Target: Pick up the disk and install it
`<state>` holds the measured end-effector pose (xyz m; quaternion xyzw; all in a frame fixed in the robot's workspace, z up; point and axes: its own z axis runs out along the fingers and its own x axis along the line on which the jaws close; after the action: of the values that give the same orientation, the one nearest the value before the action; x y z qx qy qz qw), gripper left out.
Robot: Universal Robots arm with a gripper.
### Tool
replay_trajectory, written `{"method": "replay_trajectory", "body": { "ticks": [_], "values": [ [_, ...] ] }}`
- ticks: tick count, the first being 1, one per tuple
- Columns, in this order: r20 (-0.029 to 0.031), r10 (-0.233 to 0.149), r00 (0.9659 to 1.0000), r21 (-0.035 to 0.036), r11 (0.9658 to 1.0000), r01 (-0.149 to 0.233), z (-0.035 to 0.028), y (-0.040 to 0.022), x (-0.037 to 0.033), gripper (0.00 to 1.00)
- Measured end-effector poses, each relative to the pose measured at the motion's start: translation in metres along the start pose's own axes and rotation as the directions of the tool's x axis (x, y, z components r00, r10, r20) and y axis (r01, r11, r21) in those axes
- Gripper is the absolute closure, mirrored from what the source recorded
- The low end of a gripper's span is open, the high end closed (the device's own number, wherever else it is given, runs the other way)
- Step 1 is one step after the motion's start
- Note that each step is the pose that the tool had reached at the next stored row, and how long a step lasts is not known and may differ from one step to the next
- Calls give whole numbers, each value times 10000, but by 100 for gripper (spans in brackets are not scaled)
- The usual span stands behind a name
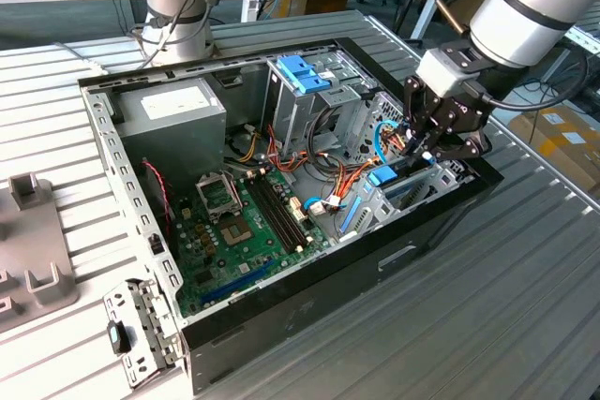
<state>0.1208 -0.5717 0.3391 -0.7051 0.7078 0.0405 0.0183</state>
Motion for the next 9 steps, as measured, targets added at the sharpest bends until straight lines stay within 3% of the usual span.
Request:
{"method": "replay_trajectory", "body": {
  "ticks": [2, 3, 6, 9],
  "values": [
    [-1, 0, 10000, 0, 10000, 0, -1, 0, 0, 76],
    [-3, 0, 10000, 0, 10000, 0, -1, 0, 0, 69],
    [-6, 0, 10000, 0, 10000, 0, -5, 0, -1, 69],
    [-5, 0, 10000, 0, 10000, 0, -58, 2, -5, 69]
  ]
}}
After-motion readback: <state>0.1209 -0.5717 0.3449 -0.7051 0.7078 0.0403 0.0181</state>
